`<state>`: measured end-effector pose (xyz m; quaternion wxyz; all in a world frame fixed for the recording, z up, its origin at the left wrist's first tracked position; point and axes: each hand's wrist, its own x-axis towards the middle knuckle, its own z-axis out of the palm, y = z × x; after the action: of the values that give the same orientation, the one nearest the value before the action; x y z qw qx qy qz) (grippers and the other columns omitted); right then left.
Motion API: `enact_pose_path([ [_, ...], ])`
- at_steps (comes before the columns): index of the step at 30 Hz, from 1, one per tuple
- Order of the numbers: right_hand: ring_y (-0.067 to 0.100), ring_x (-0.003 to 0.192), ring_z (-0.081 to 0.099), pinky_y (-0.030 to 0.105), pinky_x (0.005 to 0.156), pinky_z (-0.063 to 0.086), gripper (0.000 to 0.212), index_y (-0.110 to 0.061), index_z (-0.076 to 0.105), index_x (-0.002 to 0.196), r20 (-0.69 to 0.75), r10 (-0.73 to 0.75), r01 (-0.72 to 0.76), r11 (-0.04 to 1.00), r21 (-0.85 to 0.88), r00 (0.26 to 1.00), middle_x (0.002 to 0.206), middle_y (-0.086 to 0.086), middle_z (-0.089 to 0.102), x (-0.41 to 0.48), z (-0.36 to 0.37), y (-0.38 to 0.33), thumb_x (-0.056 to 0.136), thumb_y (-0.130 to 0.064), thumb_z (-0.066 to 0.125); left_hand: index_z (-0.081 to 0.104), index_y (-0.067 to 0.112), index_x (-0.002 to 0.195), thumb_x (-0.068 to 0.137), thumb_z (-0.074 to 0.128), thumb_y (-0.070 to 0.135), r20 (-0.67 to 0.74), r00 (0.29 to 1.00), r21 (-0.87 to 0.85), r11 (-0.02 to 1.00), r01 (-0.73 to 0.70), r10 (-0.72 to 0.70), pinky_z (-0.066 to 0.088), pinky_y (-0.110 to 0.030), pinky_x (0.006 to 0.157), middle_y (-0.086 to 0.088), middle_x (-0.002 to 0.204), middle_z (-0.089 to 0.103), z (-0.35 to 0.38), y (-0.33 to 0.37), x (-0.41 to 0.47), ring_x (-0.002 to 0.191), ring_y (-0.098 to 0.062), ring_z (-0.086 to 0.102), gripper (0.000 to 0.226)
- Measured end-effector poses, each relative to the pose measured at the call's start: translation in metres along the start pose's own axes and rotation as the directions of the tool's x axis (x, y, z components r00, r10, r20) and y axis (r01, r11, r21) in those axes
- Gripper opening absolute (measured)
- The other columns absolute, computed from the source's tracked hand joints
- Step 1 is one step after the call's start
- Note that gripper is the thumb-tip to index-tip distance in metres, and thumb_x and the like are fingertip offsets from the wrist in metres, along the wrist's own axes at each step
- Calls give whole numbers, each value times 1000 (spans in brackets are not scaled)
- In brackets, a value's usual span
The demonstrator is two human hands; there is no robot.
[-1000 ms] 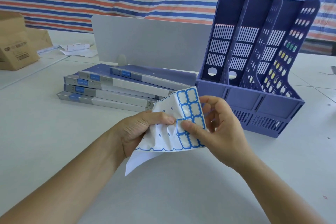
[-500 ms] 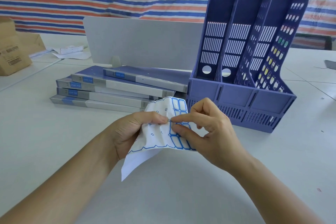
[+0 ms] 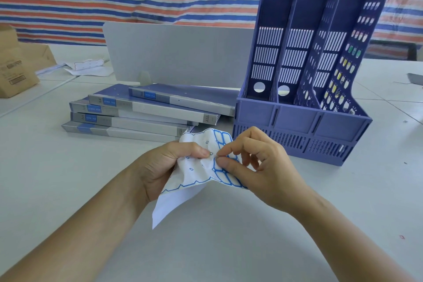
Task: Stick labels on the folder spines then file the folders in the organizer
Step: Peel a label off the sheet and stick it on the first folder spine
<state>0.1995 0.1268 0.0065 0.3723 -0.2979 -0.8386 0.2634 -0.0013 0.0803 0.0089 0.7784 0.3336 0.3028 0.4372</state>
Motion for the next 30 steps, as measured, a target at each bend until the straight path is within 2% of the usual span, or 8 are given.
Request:
enact_pose_path([
  [6,12,76,53,13,68,40,14,-38,69,85,5,43,-43,996,79,999,92,-9,54,1,3,-2,88,-25,72,64,-1,123,73,68,7,-260,962,287,958,-1,79,44,-47,104,-26,128,61,-6,8,-4,110,-39,61,51],
  [9,13,78,56,20,68,44,17,-37,65,83,-92,97,-78,977,198,991,94,-7,59,2,7,-2,91,-23,68,67,2,119,70,72,4,-340,936,320,947,27,88,44,-51,106,-24,123,66,-7,10,-5,117,-42,61,49],
  [13,14,75,60,23,68,47,4,-28,67,87,-185,202,-103,894,437,962,89,-3,69,7,3,-3,91,-29,66,69,7,113,74,79,1,-414,892,487,872,49,181,55,-50,92,-15,107,75,4,5,-5,99,-35,71,40],
  [16,3,65,53,16,64,44,11,-19,70,89,-151,291,-170,830,532,945,72,-14,63,8,0,-1,90,-29,65,69,24,104,69,88,32,-399,833,765,640,73,382,60,-42,83,3,96,77,10,-1,-3,87,-18,74,41],
  [19,6,71,54,22,65,46,13,-17,71,92,-51,376,-280,767,577,925,74,-10,63,8,1,4,93,-28,64,63,34,110,69,72,67,-275,724,959,236,159,632,52,-29,85,17,110,64,-3,-5,2,100,-6,61,54],
  [22,10,74,53,26,68,45,12,-19,72,92,0,447,-354,708,611,894,73,-9,61,7,3,7,93,-28,64,62,22,117,87,53,54,1,531,979,-108,171,847,37,-24,91,9,116,56,-22,-1,5,111,-8,46,44],
  [25,11,75,55,28,68,44,12,-18,71,92,22,493,-405,687,604,870,74,-9,62,6,6,7,94,-26,63,59,12,123,82,60,11,81,386,939,-200,280,919,43,-40,95,-8,125,55,-41,8,7,119,-26,47,41],
  [30,14,73,54,28,66,43,14,-16,68,87,41,533,-452,671,588,845,75,0,58,2,10,5,96,-23,59,49,5,136,72,58,-11,26,417,761,-289,581,908,34,-58,106,-23,145,44,-92,38,-9,139,-41,35,67],
])
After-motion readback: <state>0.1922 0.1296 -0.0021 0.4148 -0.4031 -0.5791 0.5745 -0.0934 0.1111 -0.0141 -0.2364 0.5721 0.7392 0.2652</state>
